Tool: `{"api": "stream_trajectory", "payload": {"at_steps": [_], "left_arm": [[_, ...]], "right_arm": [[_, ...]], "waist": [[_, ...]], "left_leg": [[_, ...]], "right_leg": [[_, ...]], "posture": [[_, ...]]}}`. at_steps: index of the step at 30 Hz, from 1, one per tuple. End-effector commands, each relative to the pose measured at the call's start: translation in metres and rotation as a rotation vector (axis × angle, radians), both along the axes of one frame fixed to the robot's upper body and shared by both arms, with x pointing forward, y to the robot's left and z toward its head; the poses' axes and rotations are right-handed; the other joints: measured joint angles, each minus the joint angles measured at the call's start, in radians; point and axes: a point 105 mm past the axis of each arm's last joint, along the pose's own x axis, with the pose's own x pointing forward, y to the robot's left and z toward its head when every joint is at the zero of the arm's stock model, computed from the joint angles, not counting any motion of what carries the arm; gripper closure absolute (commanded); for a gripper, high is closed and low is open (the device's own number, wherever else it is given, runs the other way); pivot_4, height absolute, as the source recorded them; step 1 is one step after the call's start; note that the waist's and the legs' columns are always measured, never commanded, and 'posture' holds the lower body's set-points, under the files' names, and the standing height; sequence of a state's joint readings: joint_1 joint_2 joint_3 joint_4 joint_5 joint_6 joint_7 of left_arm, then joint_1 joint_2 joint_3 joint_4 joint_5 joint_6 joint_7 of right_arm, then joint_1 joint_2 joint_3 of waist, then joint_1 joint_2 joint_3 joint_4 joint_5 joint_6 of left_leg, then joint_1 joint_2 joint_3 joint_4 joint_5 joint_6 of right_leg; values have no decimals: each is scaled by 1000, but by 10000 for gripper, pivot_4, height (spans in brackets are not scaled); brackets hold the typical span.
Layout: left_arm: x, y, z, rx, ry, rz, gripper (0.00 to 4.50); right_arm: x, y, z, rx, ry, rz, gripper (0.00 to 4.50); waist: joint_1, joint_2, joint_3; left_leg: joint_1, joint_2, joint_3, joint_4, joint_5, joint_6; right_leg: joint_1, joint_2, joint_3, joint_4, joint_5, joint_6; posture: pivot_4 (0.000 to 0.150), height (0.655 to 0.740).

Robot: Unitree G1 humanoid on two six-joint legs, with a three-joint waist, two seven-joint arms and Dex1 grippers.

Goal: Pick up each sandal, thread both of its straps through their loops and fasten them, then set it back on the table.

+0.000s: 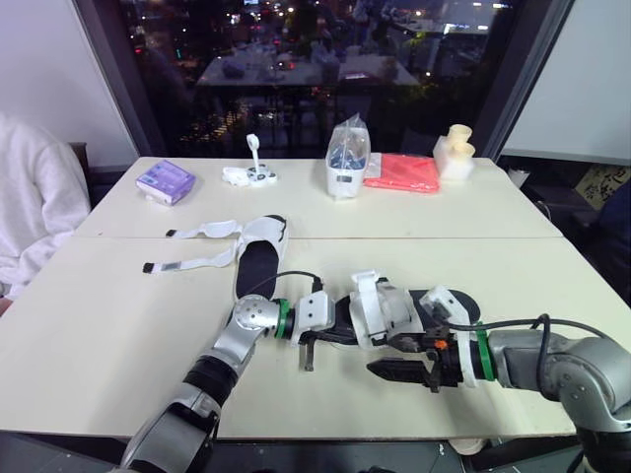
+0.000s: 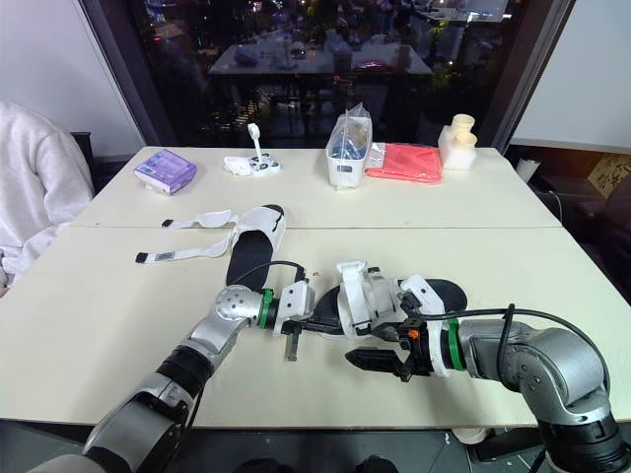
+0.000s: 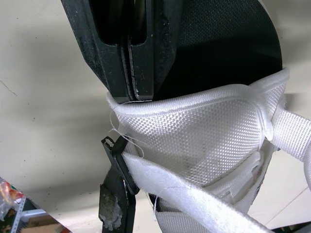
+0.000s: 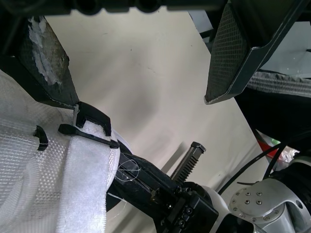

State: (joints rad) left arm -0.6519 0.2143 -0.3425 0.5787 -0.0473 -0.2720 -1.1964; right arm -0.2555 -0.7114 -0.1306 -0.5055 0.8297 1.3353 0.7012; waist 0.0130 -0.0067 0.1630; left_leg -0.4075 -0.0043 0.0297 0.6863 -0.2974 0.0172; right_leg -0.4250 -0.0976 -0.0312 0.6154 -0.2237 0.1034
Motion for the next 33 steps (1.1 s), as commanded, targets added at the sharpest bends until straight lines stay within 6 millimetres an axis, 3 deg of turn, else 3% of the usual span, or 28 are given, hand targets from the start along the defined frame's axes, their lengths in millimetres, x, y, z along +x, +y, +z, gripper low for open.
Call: {"api": "stream_trajectory", "payload": {"at_steps": [1,8,11,18,19,33], "left_arm": [[-3,-3,-5,24,4,-18,45000],[-3,-4,-4,21,4,-18,45000],[-3,-4,-5,21,5,-18,45000],[-3,-3,-5,22,4,-14,45000],[-3,-3,-5,22,4,-13,45000],[-4,-4,-4,16,3,-12,45000]], "right_arm": [[-1,7,9,41,-35,28,775],[5,8,12,60,-27,12,775],[6,7,11,62,-14,8,7836],[8,7,7,62,13,0,42577],[8,7,6,60,17,0,44858],[-2,-2,-19,-16,99,11,44858]], "waist": [[0,0,0],[0,0,0],[0,0,0],[0,0,0],[0,0,0],[1,0,0]], "left_leg": [[0,0,0,0,0,0],[0,0,0,0,0,0],[0,0,0,0,0,0],[0,0,0,0,0,0],[0,0,0,0,0,0],[0,0,0,0,0,0]], "right_leg": [[0,0,0,0,0,0],[0,0,0,0,0,0],[0,0,0,0,0,0],[0,0,0,0,0,0],[0,0,0,0,0,0],[0,0,0,0,0,0]], "posture": [[1500,7400],[1500,7400],[1500,7400],[1500,7400],[1500,7400],[1500,7400]]}}
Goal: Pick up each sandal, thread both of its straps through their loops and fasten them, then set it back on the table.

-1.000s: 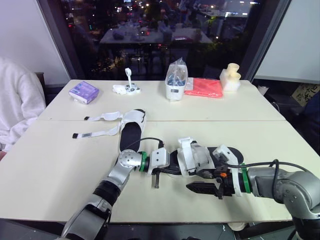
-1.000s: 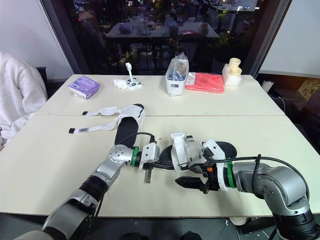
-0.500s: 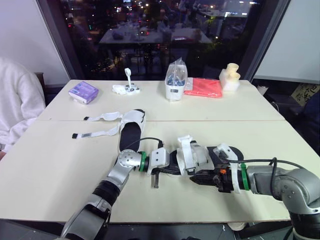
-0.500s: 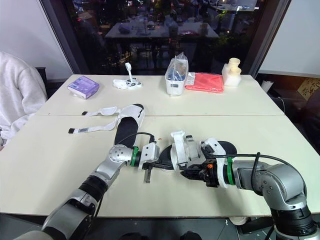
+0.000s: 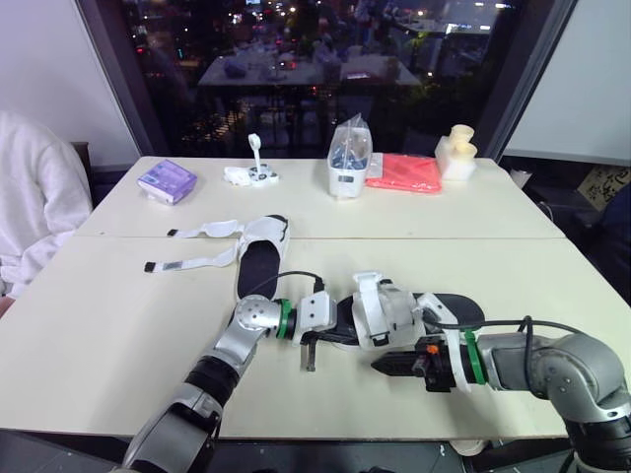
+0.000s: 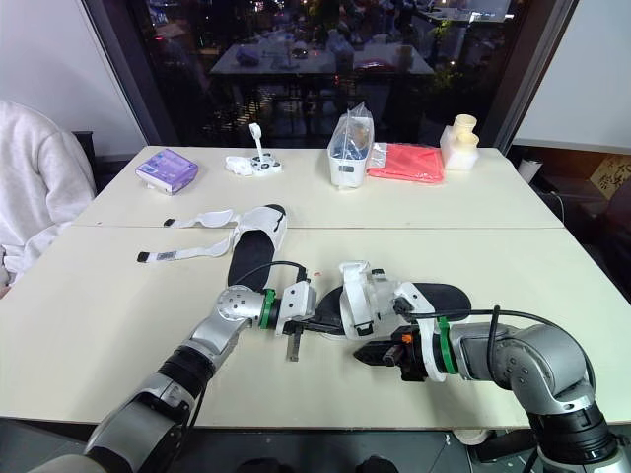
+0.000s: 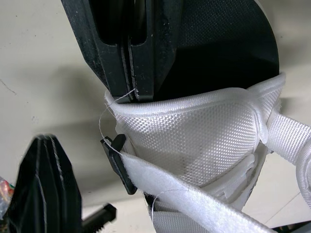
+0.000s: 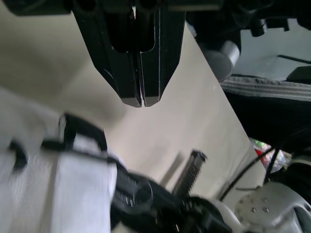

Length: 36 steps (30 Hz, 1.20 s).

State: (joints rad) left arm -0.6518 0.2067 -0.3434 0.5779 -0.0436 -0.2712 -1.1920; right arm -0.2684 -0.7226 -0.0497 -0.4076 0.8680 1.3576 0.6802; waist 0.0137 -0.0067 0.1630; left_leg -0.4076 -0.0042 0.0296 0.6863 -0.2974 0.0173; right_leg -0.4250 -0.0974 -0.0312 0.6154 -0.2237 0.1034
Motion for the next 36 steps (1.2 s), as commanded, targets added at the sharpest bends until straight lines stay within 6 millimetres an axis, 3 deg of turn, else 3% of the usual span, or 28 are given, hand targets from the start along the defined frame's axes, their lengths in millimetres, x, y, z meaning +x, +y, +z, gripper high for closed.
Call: {"api": "stream_trajectory", "payload": {"at_steps": [1,6,7,9,16,26,36], "left_arm": [[-3,-1,-5,20,4,-10,45000],[-5,0,-6,23,6,-12,45000],[-5,0,-6,24,6,-12,45000],[-6,1,-6,23,6,-11,45000],[-8,0,-8,27,9,-22,45000],[-8,-2,-7,27,7,-29,45000],[-7,-2,-7,23,6,-22,45000]], "right_arm": [[0,-5,3,-18,-54,-1,44858],[-2,-9,16,27,-85,-22,44858],[-2,-11,19,27,-100,-43,42432],[-2,-15,23,29,-125,-81,36282],[0,-15,17,55,-111,-186,932],[8,0,32,228,-81,-184,932],[6,8,32,244,-27,-142,932]], "waist": [[0,0,0],[0,0,0],[0,0,0],[0,0,0],[0,0,0],[-1,0,0],[-1,0,0]], "left_leg": [[0,0,0,0,0,0],[0,0,0,0,0,0],[0,0,0,0,0,0],[0,0,0,0,0,0],[0,0,0,0,0,0],[0,0,0,0,0,0],[0,0,0,0,0,0]], "right_leg": [[0,0,0,0,0,0],[0,0,0,0,0,0],[0,0,0,0,0,0],[0,0,0,0,0,0],[0,0,0,0,0,0],[0,0,0,0,0,0],[0,0,0,0,0,0]], "posture": [[1500,7400],[1500,7400],[1500,7400],[1500,7400],[1500,7400],[1500,7400],[1500,7400]]}}
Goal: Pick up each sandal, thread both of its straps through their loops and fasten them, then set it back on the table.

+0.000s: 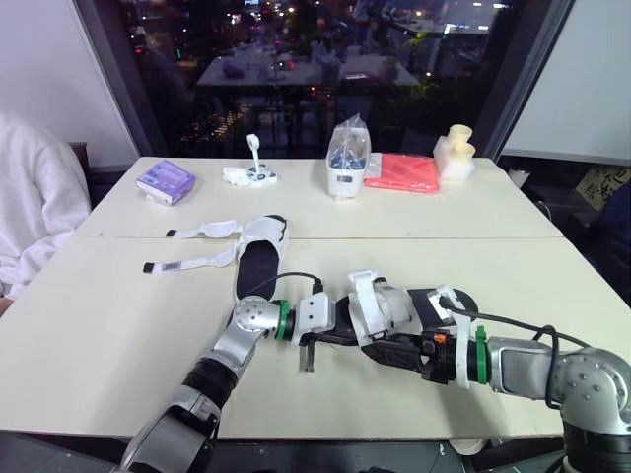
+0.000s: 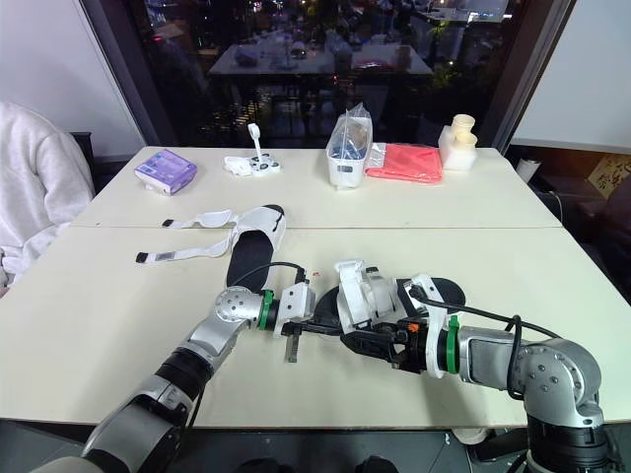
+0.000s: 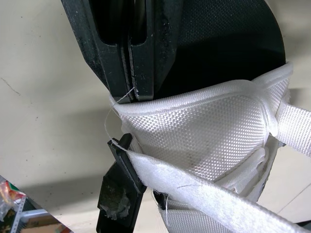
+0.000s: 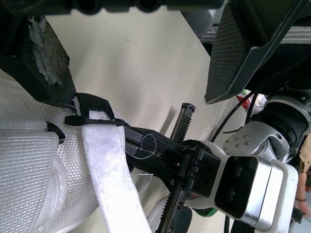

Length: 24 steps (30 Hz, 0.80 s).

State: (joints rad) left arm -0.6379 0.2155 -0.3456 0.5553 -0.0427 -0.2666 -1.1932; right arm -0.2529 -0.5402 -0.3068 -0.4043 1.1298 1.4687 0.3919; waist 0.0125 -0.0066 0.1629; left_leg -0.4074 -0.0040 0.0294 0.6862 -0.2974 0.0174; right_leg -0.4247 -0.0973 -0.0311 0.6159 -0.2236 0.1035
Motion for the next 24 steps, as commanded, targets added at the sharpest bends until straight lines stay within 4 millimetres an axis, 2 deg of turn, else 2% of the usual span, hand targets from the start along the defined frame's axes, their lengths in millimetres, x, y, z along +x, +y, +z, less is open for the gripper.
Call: {"api": "stream_trajectory", "payload": {"at_steps": [1,2,5,12,17,24], "left_arm": [[-5,-4,-6,18,9,-20,45000],[-5,-4,-6,18,9,-20,45000],[-4,-4,-5,16,8,-16,45000],[-5,-2,-6,15,9,-11,45000],[-5,-3,-6,13,10,-10,45000],[-5,-4,-5,8,10,-12,45000]], "right_arm": [[-1,7,11,35,-30,44,932],[0,7,12,34,-29,43,932],[3,6,10,24,-14,39,9078],[4,7,6,24,12,41,44799],[0,4,-3,0,60,57,44799],[-11,-4,-26,-73,150,86,44799]], "waist": [[0,0,0],[0,0,0],[0,0,0],[0,0,0],[0,0,0],[-1,0,0]], "left_leg": [[0,0,0,0,0,0],[0,0,0,0,0,0],[0,0,0,0,0,0],[0,0,0,0,0,0],[0,0,0,0,0,0],[0,0,0,0,0,0]], "right_leg": [[0,0,0,0,0,0],[0,0,0,0,0,0],[0,0,0,0,0,0],[0,0,0,0,0,0],[0,0,0,0,0,0],[0,0,0,0,0,0]], "posture": [[1500,7400],[1500,7400],[1500,7400],[1500,7400],[1500,7400],[1500,7400]]}}
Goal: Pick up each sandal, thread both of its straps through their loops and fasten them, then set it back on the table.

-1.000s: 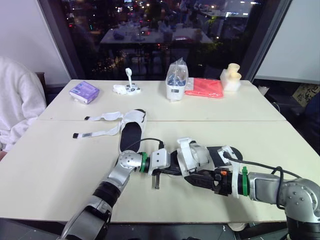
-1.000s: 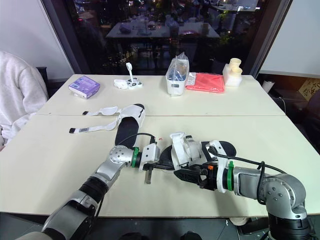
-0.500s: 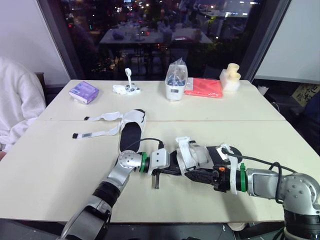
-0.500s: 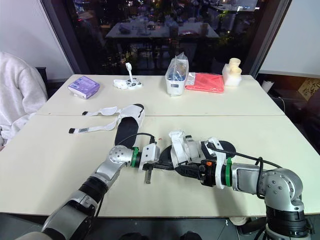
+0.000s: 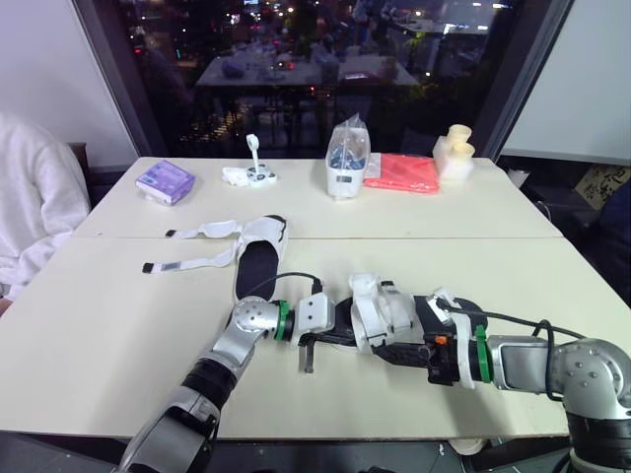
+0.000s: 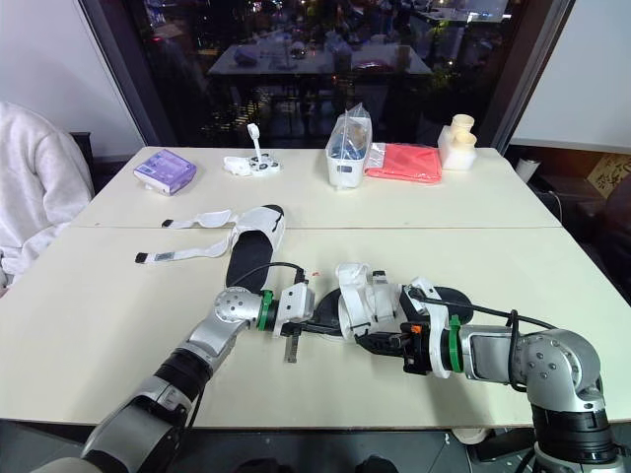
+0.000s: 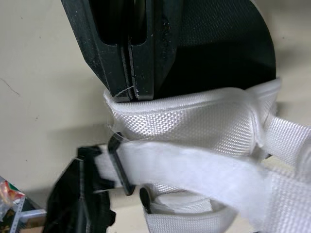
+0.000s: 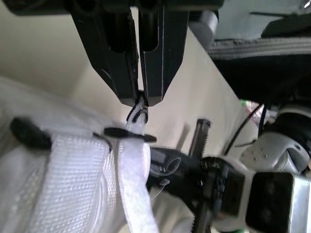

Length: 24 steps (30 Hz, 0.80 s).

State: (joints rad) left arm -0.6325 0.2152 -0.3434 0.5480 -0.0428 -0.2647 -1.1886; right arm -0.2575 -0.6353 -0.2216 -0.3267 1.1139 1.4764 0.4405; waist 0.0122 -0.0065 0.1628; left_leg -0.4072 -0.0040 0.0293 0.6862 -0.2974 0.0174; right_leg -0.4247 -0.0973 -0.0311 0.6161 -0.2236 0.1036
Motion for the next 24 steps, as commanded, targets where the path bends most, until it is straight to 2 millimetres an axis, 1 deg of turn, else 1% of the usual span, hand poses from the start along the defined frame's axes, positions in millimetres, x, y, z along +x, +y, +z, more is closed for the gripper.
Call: {"api": "stream_trajectory", "payload": {"at_steps": [1,5,9,12,15,17,20,24], "left_arm": [[-5,-5,-5,12,11,-16,45000],[-5,-5,-5,9,12,-13,45000],[-6,-5,-5,5,15,-9,45000],[-6,-4,-5,6,16,-7,45000],[-8,-5,-7,6,20,-7,45000],[-9,-5,-8,6,23,-9,45000],[-9,-6,-8,6,24,-12,45000],[-10,-7,-8,4,28,-17,45000]], "right_arm": [[-10,2,-13,-15,64,49,44799],[-16,-2,-24,-38,102,61,44799],[-28,-3,-32,-44,127,74,44799],[-32,-3,-32,-37,128,76,44799],[-49,-5,-34,-31,142,74,44799],[-56,-6,-35,-37,147,67,44799],[-59,-7,-37,-47,144,56,44799],[-64,-10,-33,-86,106,45,44799]], "waist": [[-1,0,0],[0,0,0],[1,0,0],[1,0,0],[4,0,0],[3,0,0],[2,0,0],[4,0,0]], "left_leg": [[0,0,0,0,0,0],[0,0,0,0,0,0],[0,0,0,0,0,0],[0,0,0,0,0,0],[0,0,0,0,0,0],[0,0,-1,0,0,0],[0,0,-1,0,0,0],[0,0,-1,0,0,0]], "right_leg": [[0,0,0,0,0,0],[0,0,0,0,0,0],[0,0,0,0,0,0],[0,0,0,0,0,0],[0,0,0,0,0,0],[1,0,0,-1,0,0],[1,0,0,-1,0,0],[2,0,0,-1,0,0]], "posture": [[1500,7400],[1500,7400],[1500,7400],[1500,7400],[1500,7400],[1500,7400],[1500,7400],[1500,7400]]}}
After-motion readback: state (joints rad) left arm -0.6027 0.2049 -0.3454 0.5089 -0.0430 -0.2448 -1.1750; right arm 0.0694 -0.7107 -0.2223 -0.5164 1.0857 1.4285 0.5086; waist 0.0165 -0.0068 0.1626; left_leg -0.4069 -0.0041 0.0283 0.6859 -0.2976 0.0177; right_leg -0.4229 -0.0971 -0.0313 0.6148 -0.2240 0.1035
